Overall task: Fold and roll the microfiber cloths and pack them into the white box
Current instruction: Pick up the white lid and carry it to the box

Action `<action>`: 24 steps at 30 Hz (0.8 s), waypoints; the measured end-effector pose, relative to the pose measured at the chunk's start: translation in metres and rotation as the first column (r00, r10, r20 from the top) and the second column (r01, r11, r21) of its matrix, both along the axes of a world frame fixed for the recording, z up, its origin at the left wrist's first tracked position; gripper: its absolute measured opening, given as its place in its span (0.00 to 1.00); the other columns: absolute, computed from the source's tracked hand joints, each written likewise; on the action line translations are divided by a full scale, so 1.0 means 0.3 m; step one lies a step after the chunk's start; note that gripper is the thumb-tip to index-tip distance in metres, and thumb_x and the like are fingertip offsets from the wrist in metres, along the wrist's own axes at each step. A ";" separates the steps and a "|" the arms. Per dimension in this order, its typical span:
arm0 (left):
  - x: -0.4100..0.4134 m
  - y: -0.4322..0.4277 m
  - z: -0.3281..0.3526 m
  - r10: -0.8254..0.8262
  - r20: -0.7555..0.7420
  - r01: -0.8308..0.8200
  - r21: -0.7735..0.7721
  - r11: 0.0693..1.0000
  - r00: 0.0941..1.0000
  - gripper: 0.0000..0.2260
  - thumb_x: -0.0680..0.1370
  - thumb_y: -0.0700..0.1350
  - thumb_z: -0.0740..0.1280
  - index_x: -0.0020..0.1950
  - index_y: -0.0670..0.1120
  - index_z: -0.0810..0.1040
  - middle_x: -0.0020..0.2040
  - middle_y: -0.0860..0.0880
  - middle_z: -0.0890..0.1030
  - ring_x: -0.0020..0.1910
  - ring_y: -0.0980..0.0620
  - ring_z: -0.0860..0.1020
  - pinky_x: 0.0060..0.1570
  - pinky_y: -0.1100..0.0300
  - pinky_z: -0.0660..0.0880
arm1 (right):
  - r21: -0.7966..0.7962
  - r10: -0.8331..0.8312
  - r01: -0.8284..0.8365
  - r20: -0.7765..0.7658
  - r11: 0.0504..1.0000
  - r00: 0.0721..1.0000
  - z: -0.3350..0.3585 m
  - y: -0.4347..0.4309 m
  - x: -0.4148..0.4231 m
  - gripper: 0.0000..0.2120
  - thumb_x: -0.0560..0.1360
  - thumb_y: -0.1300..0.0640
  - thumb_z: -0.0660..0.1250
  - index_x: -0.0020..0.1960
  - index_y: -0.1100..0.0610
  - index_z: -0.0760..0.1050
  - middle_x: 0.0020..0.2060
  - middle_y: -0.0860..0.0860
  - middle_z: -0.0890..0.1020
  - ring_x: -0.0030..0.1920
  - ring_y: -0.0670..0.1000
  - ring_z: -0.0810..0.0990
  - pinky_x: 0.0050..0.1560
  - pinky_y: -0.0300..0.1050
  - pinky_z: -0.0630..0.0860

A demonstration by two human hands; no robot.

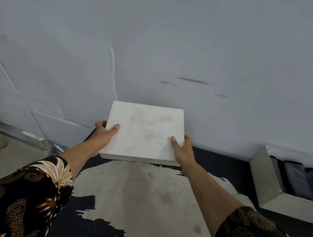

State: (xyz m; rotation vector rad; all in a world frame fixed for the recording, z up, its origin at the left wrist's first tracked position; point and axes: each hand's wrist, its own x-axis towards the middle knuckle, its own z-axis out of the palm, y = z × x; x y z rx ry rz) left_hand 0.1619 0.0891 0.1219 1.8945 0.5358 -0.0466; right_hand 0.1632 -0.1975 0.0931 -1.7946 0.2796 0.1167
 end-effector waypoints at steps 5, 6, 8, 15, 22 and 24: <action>-0.093 -0.266 0.107 -0.095 0.096 0.096 -0.004 0.995 0.991 0.29 0.79 0.61 0.62 0.76 0.53 0.55 0.64 0.49 0.74 0.57 0.46 0.76 0.58 0.47 0.75 | 0.017 -0.049 0.048 0.031 0.999 0.998 0.116 -0.281 -0.103 0.26 0.79 0.37 0.58 0.72 0.49 0.62 0.59 0.48 0.73 0.58 0.53 0.74 0.57 0.49 0.72; -0.106 -0.322 0.127 -0.117 0.112 0.117 0.004 0.993 0.987 0.29 0.80 0.61 0.61 0.76 0.55 0.55 0.63 0.50 0.73 0.56 0.47 0.75 0.55 0.49 0.75 | 0.016 -0.061 0.060 0.039 0.998 0.997 0.134 -0.337 -0.124 0.25 0.80 0.37 0.58 0.72 0.49 0.62 0.59 0.48 0.73 0.58 0.54 0.74 0.57 0.49 0.72; -0.124 -0.447 0.171 -0.165 0.148 0.165 0.009 0.986 0.975 0.29 0.80 0.60 0.60 0.77 0.56 0.54 0.62 0.51 0.73 0.53 0.49 0.75 0.50 0.53 0.73 | 0.013 -0.097 0.096 0.071 0.995 0.993 0.173 -0.456 -0.168 0.25 0.80 0.37 0.57 0.71 0.50 0.63 0.60 0.49 0.74 0.59 0.54 0.75 0.59 0.50 0.73; -0.114 -0.810 0.252 -0.317 0.236 0.330 -0.017 0.944 0.919 0.27 0.81 0.59 0.60 0.77 0.54 0.57 0.66 0.51 0.73 0.59 0.49 0.75 0.58 0.53 0.72 | -0.015 -0.224 0.228 0.144 0.973 0.964 0.291 -0.814 -0.280 0.27 0.80 0.38 0.57 0.73 0.51 0.64 0.63 0.50 0.74 0.61 0.53 0.74 0.65 0.52 0.71; -0.052 -1.112 0.289 -0.487 0.257 0.511 -0.031 0.859 0.835 0.26 0.81 0.60 0.60 0.77 0.56 0.60 0.65 0.52 0.75 0.59 0.49 0.76 0.59 0.50 0.74 | -0.040 -0.402 0.409 0.124 0.912 0.907 0.343 -1.075 -0.390 0.27 0.80 0.37 0.56 0.73 0.49 0.63 0.64 0.50 0.74 0.61 0.55 0.74 0.65 0.56 0.72; -0.052 -1.198 0.283 -0.538 0.268 0.567 -0.038 0.823 0.799 0.24 0.81 0.59 0.60 0.76 0.56 0.61 0.64 0.52 0.76 0.58 0.50 0.77 0.56 0.52 0.74 | -0.050 -0.459 0.467 0.119 0.883 0.880 0.340 -1.142 -0.430 0.27 0.80 0.37 0.56 0.73 0.49 0.63 0.63 0.50 0.74 0.60 0.54 0.74 0.63 0.55 0.72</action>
